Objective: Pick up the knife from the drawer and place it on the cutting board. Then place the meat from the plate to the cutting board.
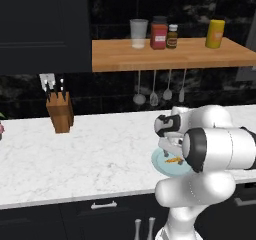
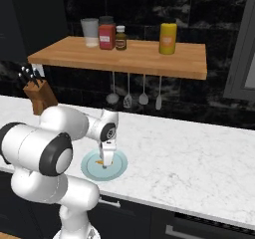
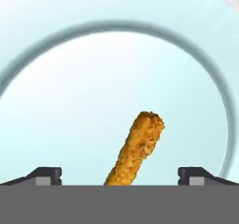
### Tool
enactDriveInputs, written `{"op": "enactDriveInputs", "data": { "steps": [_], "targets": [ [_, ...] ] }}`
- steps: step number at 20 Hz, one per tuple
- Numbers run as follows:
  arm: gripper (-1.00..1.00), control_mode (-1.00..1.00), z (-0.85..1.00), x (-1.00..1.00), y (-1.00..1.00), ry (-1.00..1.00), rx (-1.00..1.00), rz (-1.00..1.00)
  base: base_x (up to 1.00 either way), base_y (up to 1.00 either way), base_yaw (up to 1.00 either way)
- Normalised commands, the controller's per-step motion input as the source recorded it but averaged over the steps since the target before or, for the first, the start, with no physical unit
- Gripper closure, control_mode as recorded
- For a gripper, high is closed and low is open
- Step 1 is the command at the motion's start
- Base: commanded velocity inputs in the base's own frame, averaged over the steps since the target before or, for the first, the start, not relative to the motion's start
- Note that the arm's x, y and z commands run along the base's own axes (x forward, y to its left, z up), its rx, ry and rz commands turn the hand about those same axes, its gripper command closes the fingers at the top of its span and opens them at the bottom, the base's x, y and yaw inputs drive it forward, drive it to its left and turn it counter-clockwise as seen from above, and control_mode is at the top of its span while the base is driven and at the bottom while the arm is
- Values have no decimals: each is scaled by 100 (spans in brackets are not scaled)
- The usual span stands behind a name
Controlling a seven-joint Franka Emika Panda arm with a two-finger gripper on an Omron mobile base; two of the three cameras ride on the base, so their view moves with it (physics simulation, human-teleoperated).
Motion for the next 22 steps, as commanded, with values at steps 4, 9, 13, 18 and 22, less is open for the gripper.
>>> {"op": "enactDriveInputs", "data": {
  "steps": [4,9,13,18,22],
  "targets": [
    [-100,-100,-24,3,0,-4,-3,-5,0,0,0],
    [-100,-100,-24,-4,0,-7,-2,-5,0,0,0],
    [-100,-100,-7,-22,0,-13,-1,-4,0,0,0],
    [-100,-100,-11,-10,0,-8,-1,-4,0,0,0],
    [-100,-100,0,27,0,21,0,-8,0,0,0]
  ]
}}
